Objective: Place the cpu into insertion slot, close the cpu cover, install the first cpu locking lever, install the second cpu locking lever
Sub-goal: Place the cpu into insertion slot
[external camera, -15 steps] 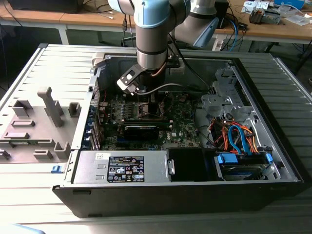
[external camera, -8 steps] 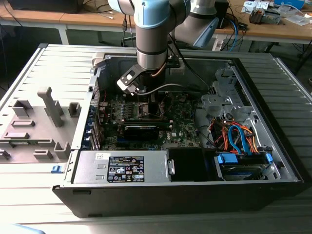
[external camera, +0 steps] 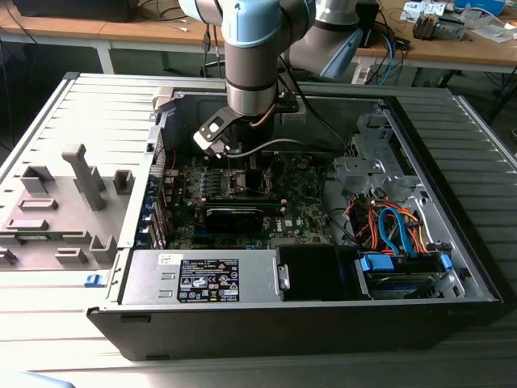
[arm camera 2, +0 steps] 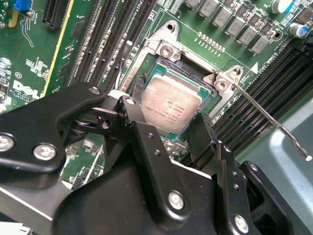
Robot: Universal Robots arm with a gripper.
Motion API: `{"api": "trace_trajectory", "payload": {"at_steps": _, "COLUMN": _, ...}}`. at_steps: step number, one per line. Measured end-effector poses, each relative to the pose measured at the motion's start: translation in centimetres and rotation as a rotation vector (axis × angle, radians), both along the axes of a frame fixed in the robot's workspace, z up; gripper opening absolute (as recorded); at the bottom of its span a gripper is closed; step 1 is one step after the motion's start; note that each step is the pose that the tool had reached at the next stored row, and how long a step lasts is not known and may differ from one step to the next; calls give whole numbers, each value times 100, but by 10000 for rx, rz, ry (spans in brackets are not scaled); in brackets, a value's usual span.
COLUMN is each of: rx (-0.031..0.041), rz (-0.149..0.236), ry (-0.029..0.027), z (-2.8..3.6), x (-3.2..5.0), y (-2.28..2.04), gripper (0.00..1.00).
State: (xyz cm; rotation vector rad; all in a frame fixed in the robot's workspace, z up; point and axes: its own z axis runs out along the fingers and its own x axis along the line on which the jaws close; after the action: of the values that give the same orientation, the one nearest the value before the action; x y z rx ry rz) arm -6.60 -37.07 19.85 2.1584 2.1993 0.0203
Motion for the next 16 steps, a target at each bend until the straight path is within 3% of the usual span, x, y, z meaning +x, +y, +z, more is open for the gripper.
{"api": "trace_trajectory", "payload": {"at_steps": 6, "rx": -1, "rz": -23, "ry": 1, "z": 0, "x": -9, "y": 29, "gripper": 62}}
{"api": "trace_trajectory", "payload": {"at_steps": 12, "rx": 0, "rz": -22, "ry": 0, "z": 2, "x": -9, "y": 31, "gripper": 62}}
{"api": "trace_trajectory", "payload": {"at_steps": 14, "rx": 0, "rz": -23, "ry": 0, "z": 51, "x": -9, "y": 30, "gripper": 62}}
{"api": "trace_trajectory", "payload": {"at_steps": 16, "rx": 1, "rz": -21, "ry": -1, "z": 56, "x": -8, "y": 29, "gripper": 62}}
